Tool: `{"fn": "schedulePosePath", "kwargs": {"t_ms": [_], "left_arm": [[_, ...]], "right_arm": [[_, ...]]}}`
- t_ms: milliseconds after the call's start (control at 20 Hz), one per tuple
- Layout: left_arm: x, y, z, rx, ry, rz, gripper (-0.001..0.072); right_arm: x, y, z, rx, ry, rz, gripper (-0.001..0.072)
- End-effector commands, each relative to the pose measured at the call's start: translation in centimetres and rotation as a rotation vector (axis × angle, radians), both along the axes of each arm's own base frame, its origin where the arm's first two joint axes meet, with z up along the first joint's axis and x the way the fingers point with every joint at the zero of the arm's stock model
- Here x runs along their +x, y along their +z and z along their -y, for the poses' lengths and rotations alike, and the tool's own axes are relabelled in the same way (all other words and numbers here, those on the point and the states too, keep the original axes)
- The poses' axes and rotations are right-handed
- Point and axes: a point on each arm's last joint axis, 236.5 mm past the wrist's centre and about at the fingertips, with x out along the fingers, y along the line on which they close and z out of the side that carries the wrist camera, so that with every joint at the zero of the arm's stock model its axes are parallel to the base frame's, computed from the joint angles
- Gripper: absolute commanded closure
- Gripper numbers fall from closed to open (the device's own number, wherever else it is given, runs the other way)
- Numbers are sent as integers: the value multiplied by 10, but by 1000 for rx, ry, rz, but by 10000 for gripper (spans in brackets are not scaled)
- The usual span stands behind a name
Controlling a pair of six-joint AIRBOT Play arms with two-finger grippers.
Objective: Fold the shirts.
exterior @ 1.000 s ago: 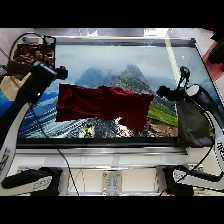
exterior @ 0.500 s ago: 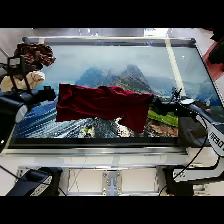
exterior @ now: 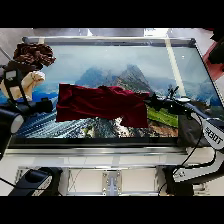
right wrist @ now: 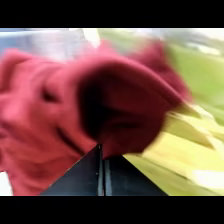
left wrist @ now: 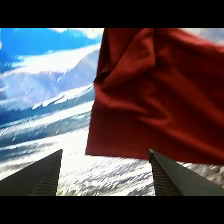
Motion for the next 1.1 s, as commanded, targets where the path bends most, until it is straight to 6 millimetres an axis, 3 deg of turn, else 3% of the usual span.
{"fn": "schedulePosePath", "kwargs": {"t_ms": [0,100,150,250,350,500,650,750,1050], "left_arm": [[-20,-66,-13,-36,147,-86,102],[-25,-116,-7,-209,324,-52,102],[-23,-131,-1,-316,405,-10,103],[-26,-154,7,-470,537,25,147],[-39,-170,3,-480,592,-9,164],[-30,-168,-3,-631,714,26,164],[-6,-152,-29,-825,850,170,165],[-2,-150,-37,-881,868,189,166],[-2,-172,-13,-991,827,49,173]], "right_arm": [[9,43,-17,68,78,86,692],[13,66,-16,65,74,128,692],[13,78,-16,58,77,153,692],[10,93,-16,35,88,188,692],[8,106,-15,25,90,209,692],[3,115,-20,37,112,221,692],[0,119,-23,48,126,223,692],[0,119,-23,48,124,224,692],[2,124,-24,72,110,230,691]]}}
